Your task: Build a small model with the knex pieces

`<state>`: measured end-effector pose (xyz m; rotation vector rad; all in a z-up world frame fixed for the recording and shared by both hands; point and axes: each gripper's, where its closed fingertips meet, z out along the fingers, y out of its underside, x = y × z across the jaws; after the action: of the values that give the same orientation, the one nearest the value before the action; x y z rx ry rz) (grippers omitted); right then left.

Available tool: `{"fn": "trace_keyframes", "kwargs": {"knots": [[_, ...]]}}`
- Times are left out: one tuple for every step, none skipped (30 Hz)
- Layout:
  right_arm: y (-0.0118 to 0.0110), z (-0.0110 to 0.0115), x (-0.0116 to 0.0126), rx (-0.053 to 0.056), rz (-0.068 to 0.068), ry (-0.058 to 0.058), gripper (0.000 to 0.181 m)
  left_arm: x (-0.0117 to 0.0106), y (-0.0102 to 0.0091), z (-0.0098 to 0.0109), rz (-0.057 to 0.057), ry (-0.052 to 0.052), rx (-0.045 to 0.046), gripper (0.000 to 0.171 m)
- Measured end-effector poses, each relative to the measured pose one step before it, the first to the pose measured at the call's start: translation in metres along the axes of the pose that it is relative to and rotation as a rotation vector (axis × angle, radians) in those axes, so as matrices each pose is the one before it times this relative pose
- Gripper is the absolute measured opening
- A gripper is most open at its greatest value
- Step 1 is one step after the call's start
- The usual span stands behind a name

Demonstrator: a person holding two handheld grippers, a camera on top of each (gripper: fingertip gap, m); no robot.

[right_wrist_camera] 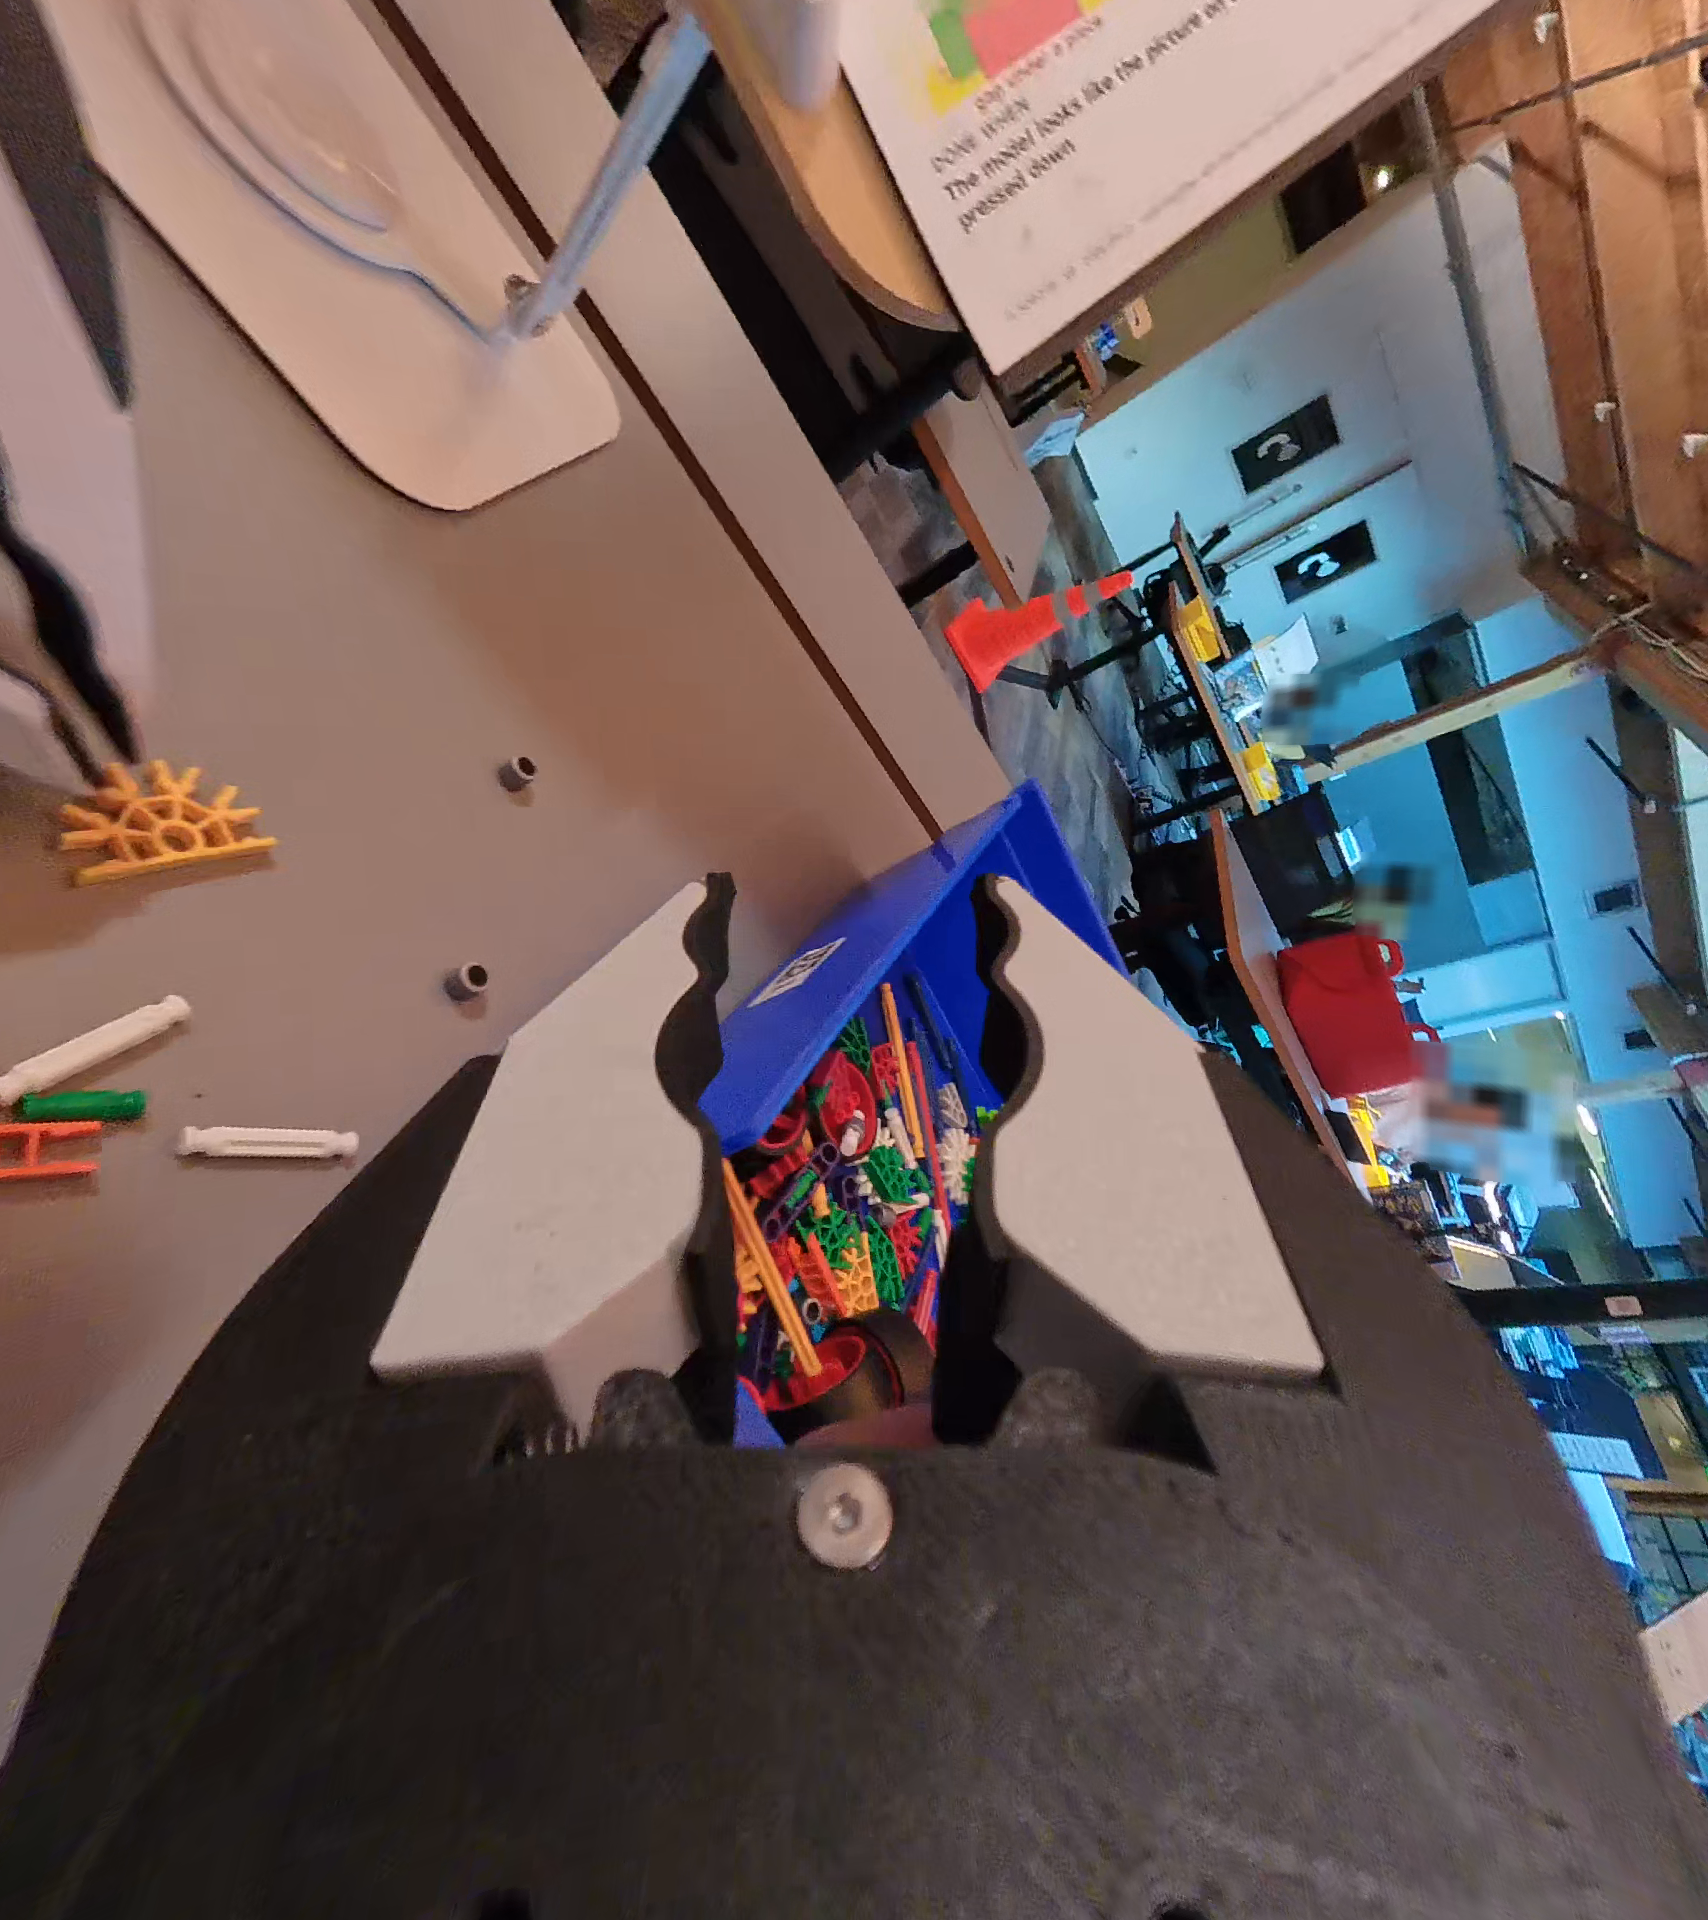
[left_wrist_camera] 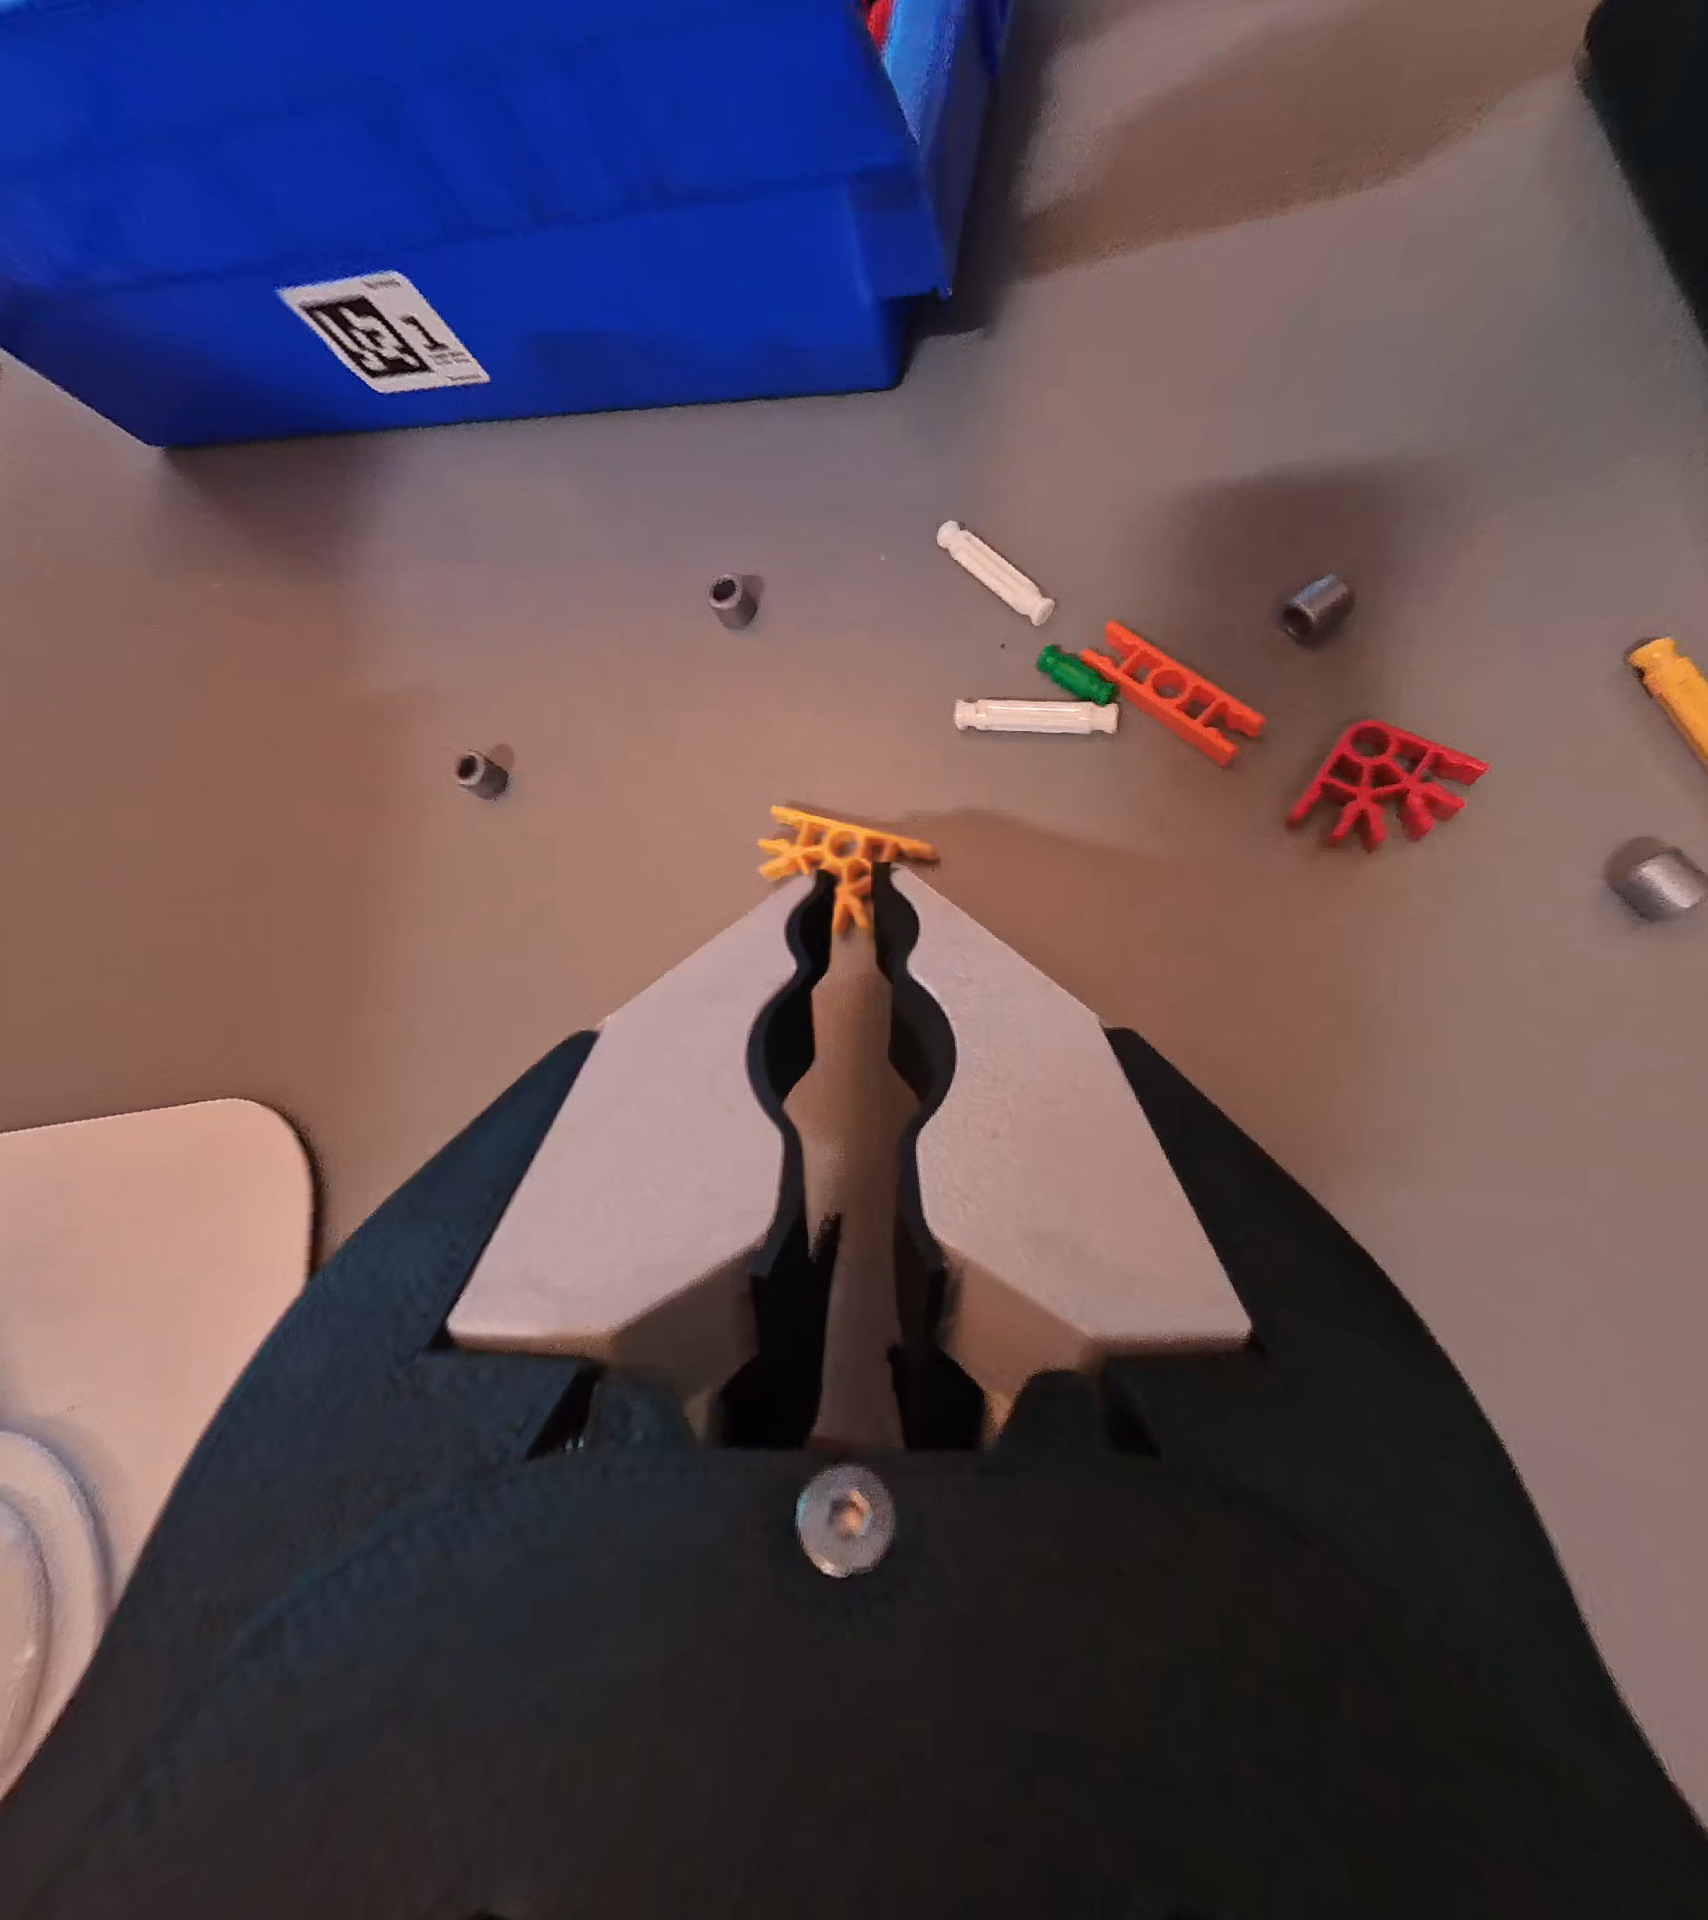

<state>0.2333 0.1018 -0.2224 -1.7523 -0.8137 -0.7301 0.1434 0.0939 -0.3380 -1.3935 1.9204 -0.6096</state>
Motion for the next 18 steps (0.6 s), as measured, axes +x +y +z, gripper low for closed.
{"fn": "trace_keyframes", "kwargs": {"knots": [[-0.00134,0.00041,-0.0041,0.006,0.0002,-0.0122,0.046,0.00005,-0.00102,-0.00059,-0.0017,0.0114,0.00595,0.015],[-0.00142,0.0007,-0.0043,0.0066,0.0035,-0.0154,0.046,0.0005,0.00022,0.00086,-0.0011,0.0146,-0.0046,0.027],[-0.00129,0.00105,-0.0041,0.0041,0.0019,-0.0141,0.046,-0.00044,0.00094,0.00225,0.0001,0.0068,-0.00865,0.037],[-0.0008,0.00099,-0.00301,-0.0004,-0.0041,-0.0083,0.046,0.00199,0.00364,0.00398,-0.0002,0.0218,-0.02694,0.045],[-0.00043,0.00088,-0.00205,-0.0027,-0.0089,-0.0034,0.046,0.00117,0.00356,0.00461,0.0008,0.0148,-0.02403,0.049],[-0.00066,0.00034,-0.00133,-0.0008,-0.0073,-0.0023,0.046,-0.0005,-0.00138,0.00327,-0.0052,0.0034,0.00795,0.048],[-0.00091,-0.00002,-0.00102,0.0026,-0.0019,-0.004,0.046,0.00105,-0.00102,0.00236,-0.0134,0.0153,0.00167,0.047],[-0.00083,-0.00017,-0.00099,0.0041,0.0019,-0.0053,0.045,0.00056,-0.00074,0.0014,-0.0074,0.0111,-0.00102,0.041],[-0.00058,-0.00014,-0.00052,0.0035,0.0027,-0.0035,0.045,-0.00196,-0.00059,0.0011,-0.0003,-0.0095,-0.0019,0.032],[-0.00015,-0.00005,-0.0004,0.002,0.002,-0.0019,0.045,-0.00398,-0.00015,0.00154,0.0062,-0.0244,-0.00257,0.026],[0.00016,0.00009,-0.00047,0.0002,0.0007,-0.0023,0.045,-0.00017,-0.00115,0.00096,0.0059,-0.0021,0.00645,0.026],[0.00019,-0.00006,-0.00053,0.0012,-0.0011,-0.002,0.045,0.00052,-0.0008,0.00046,0.006,0.0001,0.00518,0.026],[-0.00018,-0.00033,-0.00077,0.0041,-0.0022,-0.003,0.045,-0.0005,0.00005,-0.00012,0.0049,-0.0059,0.00018,0.026],[-0.00046,-0.00045,-0.00159,0.0052,-0.002,-0.0075,0.045,-0.00261,0.00045,-0.00055,0.0053,-0.0167,-0.0014,0.021],[-0.00083,-0.00055,-0.0022,0.0075,-0.0027,-0.0101,0.045,-0.00396,-0.0025,-0.00234,0.0077,-0.0243,0.01695,0.006],[-0.00143,-0.00077,-0.00214,0.0118,-0.0048,-0.0081,0.046,-0.00139,-0.00243,-0.00315,-0.0094,0.0031,0.01275,0.0],[-0.00147,-0.00076,-0.00281,0.0112,-0.0058,-0.0093,0.046,0.00115,-0.00323,-0.00367,-0.0188,0.0235,0.01712,0.0],[-0.00042,-0.00011,-0.00291,0.0039,-0.0048,-0.0105,0.046,0.00002,-0.00141,-0.00288,-0.0156,0.0126,0.00547,0.0]]}}
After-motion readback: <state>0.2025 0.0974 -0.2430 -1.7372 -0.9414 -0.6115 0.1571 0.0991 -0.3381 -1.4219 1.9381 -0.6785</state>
